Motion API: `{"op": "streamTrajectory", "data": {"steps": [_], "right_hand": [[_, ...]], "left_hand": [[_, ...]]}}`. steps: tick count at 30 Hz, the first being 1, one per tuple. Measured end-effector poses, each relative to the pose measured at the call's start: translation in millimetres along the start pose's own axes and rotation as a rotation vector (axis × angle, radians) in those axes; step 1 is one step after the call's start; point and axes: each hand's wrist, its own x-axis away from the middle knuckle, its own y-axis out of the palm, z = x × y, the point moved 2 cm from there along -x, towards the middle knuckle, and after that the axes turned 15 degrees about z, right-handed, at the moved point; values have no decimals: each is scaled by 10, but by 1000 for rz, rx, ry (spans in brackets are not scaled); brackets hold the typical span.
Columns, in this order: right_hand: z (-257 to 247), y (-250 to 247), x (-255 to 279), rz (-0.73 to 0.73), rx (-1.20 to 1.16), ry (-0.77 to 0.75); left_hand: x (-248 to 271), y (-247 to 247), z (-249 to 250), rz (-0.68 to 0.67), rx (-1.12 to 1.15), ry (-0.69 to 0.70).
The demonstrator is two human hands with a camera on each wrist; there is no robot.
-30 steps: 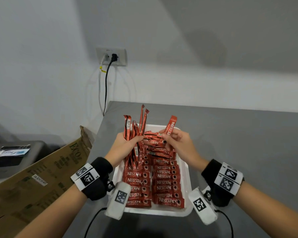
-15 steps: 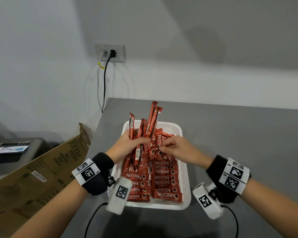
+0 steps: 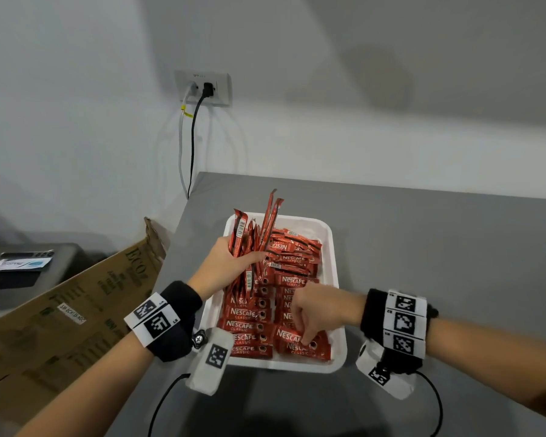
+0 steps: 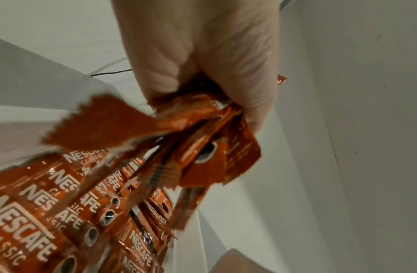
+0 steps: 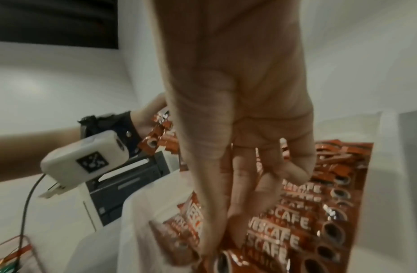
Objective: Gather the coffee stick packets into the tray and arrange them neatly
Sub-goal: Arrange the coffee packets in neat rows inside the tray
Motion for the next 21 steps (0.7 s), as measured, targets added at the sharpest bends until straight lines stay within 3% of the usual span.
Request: {"op": "streamTrajectory", "data": {"steps": [10,21], "right_hand": [[-123,169,-96,-158,233,-31],[-192,133,-132,-151,455,-13]], "left_hand": [[18,-129,-64,13,4,-29],[-21,-123,-55,8,18,-6]]}}
